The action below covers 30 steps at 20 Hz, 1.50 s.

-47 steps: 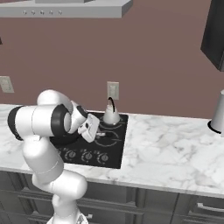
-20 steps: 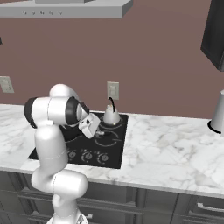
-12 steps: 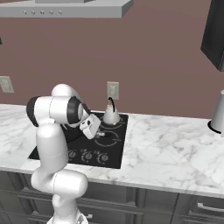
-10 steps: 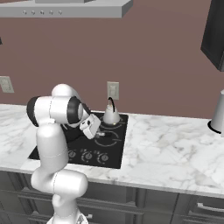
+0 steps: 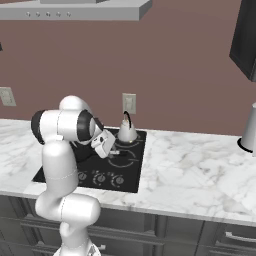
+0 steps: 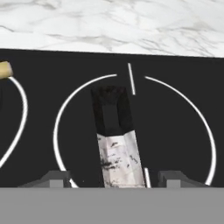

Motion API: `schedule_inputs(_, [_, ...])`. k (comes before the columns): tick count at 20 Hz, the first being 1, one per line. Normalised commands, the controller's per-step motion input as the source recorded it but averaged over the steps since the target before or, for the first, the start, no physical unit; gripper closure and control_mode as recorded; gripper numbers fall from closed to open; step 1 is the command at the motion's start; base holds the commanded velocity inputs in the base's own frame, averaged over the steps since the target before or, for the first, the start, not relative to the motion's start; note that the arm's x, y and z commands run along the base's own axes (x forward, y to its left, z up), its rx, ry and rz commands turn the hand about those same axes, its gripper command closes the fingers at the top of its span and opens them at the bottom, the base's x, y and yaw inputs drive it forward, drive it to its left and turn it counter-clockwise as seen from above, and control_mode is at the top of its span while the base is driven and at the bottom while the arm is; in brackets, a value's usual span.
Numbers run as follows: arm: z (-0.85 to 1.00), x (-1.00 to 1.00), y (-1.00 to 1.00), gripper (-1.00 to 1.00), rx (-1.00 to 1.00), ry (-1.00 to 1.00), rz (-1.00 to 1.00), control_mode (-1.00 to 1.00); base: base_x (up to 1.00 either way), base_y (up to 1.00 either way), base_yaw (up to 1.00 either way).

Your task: Pick the pan from the cabinet and place it on the stove. Then turn on the stove burner for the pan.

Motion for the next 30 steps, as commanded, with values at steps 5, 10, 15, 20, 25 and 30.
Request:
schedule_inputs(5, [-0.03, 0.0, 0.0, -1.0, 0.0, -0.05, -0.01, -1.0, 0.0, 0.0, 0.0])
schedule_inputs(10, [0.1, -0.03, 0.03, -1.0, 0.0, -0.05, -0.02, -1.0, 0.0, 0.0, 0.0])
schedule_inputs(15, [0.28, -0.13, 0.13, -1.0, 0.0, -0.01, -0.06, -1.0, 0.0, 0.0, 0.0])
schedule_inputs(20, [0.25, -0.23, 0.14, -1.0, 0.0, 0.0, -0.07, -1.0, 0.0, 0.0, 0.0])
schedule_inputs(25, [0.35, -0.35, 0.18, -1.0, 0.0, 0.0, -0.08, -1.0, 0.0, 0.0, 0.0])
schedule_inputs(30, [0.41, -0.44, 0.31, -1.0, 0.0, -0.04, -0.11, -1.0, 0.0, 0.0, 0.0])
